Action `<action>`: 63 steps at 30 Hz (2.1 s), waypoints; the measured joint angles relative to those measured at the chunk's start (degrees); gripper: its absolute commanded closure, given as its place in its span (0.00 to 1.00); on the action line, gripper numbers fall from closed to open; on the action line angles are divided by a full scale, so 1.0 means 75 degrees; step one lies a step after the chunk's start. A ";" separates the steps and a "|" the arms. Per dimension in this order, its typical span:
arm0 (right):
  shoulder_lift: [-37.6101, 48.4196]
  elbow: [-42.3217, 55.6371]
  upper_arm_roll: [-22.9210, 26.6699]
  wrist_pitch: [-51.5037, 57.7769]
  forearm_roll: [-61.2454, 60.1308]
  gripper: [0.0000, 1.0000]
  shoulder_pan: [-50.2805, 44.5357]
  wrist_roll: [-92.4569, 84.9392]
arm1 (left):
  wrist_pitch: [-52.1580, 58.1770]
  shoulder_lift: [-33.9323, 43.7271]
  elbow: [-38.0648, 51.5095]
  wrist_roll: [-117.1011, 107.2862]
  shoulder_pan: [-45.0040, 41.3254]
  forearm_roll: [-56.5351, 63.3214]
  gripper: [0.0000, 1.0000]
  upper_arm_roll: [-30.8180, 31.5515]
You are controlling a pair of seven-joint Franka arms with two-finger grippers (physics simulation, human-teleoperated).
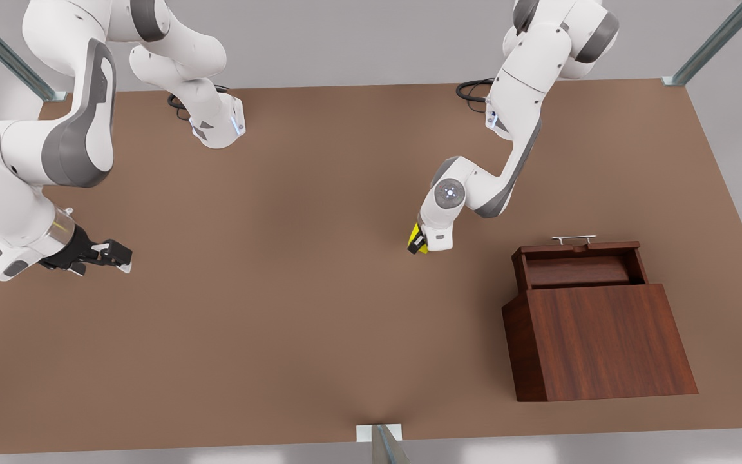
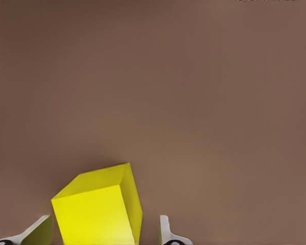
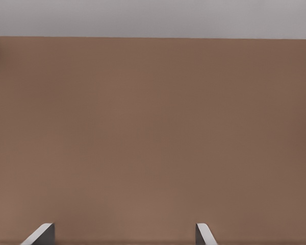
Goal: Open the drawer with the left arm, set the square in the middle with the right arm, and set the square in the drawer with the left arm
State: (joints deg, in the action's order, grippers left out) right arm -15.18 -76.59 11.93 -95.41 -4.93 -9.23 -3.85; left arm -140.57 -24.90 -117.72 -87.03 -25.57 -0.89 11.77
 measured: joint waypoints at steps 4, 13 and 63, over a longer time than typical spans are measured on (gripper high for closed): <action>-0.0012 0.0001 0.0000 0.0004 -0.0006 0.00 0.0000 -0.0010 | -0.0029 -0.0067 0.0015 -0.0377 -0.0012 -0.0036 0.00 0.0000; -0.0013 0.0001 0.0005 0.0004 -0.0009 0.00 0.0001 -0.0025 | -0.0089 -0.0207 0.0025 -0.0952 -0.0093 0.0028 0.00 0.0000; -0.0013 -0.0010 0.0011 0.0007 -0.0016 0.00 0.0082 -0.0054 | -0.0053 0.0435 0.0222 -0.1602 -0.0035 0.0106 0.36 -0.0467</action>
State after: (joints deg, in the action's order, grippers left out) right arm -15.27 -76.66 12.01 -95.35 -5.05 -8.62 -4.26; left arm -140.97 -21.63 -116.05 -99.05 -25.83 -0.09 8.27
